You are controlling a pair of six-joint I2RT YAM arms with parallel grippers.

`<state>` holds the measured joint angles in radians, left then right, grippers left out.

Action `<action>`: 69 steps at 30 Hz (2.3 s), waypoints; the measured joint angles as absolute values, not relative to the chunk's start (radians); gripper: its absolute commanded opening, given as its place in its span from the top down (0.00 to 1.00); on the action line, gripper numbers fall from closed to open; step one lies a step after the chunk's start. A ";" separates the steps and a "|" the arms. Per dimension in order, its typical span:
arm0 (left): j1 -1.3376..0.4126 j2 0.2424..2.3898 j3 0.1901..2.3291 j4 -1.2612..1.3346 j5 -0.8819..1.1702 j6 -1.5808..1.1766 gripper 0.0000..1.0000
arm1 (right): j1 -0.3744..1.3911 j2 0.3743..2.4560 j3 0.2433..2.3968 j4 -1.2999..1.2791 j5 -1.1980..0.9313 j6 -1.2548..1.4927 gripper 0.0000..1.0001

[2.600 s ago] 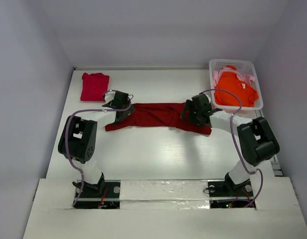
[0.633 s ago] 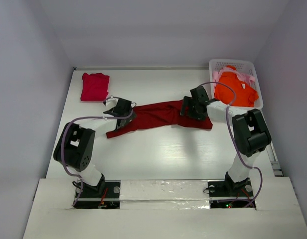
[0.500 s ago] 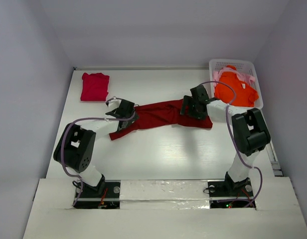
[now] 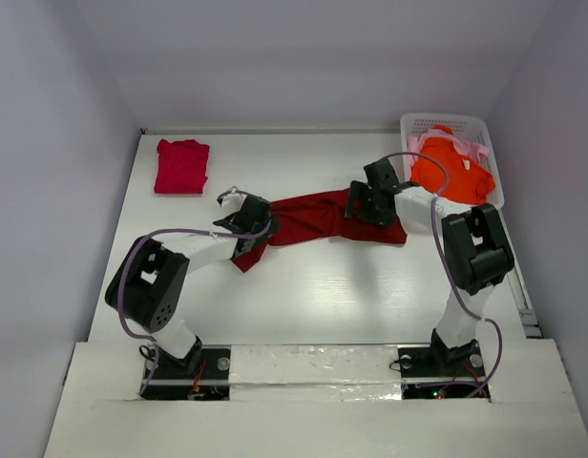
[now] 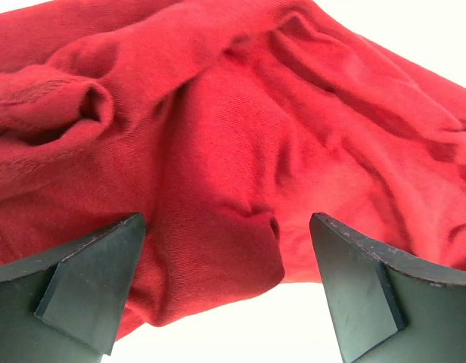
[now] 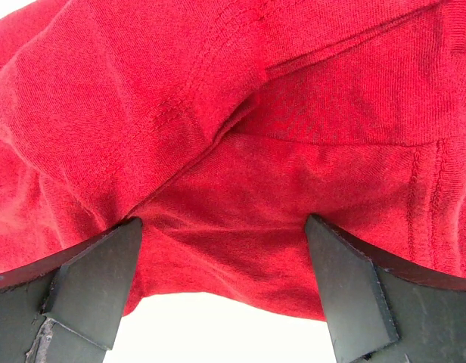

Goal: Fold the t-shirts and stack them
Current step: Fold the tshirt

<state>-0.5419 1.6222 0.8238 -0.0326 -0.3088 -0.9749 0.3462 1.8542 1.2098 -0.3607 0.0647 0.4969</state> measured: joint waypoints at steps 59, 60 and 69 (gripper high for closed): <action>-0.692 1.675 0.762 0.279 -0.155 -1.068 0.06 | 0.341 1.919 1.309 -0.432 0.134 0.513 0.07; -0.692 1.678 0.762 0.279 -0.154 -1.068 0.06 | 0.340 1.920 1.309 -0.425 0.130 0.514 0.07; -0.702 1.680 0.758 0.290 -0.145 -1.069 0.06 | 0.340 1.926 1.308 -0.344 0.086 0.511 0.07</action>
<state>-0.7025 1.6802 0.7582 0.2897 -0.1452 -1.0687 0.3401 1.9263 1.3075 -0.3439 0.0856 0.5106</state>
